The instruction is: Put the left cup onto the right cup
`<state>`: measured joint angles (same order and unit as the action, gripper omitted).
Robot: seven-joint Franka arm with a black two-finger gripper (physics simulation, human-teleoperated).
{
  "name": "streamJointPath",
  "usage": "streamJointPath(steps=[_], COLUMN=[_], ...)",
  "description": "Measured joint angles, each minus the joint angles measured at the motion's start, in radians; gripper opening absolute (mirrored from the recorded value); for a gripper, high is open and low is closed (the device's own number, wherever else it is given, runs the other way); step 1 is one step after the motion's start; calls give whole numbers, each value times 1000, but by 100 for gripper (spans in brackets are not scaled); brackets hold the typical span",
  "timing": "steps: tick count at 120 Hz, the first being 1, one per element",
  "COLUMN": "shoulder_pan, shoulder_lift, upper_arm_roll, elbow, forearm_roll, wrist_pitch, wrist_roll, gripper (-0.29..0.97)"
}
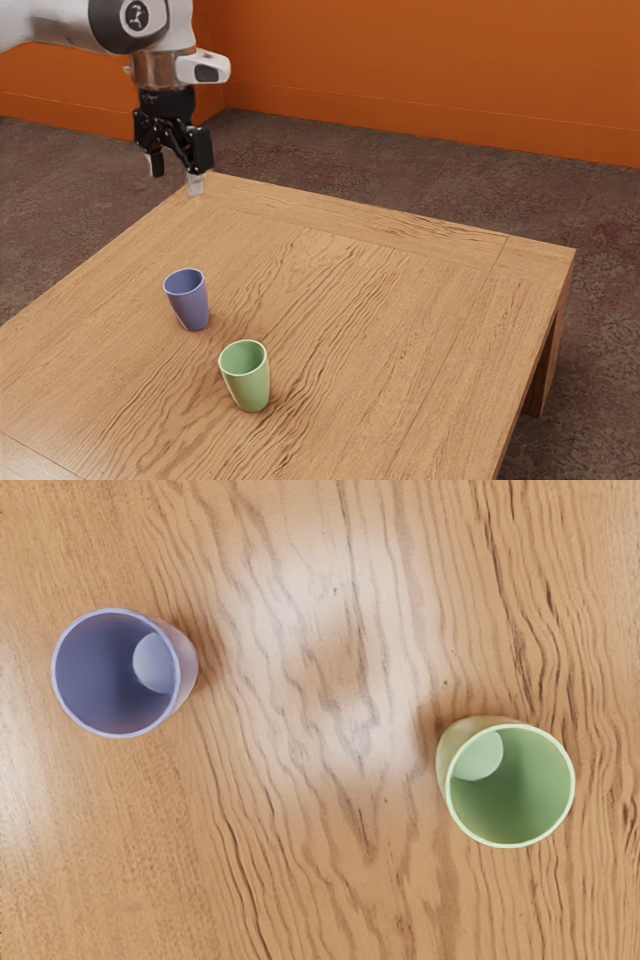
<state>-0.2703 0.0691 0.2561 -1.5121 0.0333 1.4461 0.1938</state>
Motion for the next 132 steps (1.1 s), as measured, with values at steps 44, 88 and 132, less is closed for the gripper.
streamJointPath(steps=[44, 88, 132], shoulder_pan=[11, 28, 39], shoulder_lift=[4, 127, 168], upper_arm_roll=[-3, -3, 1], elbow=[-6, -25, -175], forearm_roll=[-25, -37, -58], wrist_pitch=[70, 93, 229], wrist_roll=[53, 75, 83], gripper=[68, 68, 68])
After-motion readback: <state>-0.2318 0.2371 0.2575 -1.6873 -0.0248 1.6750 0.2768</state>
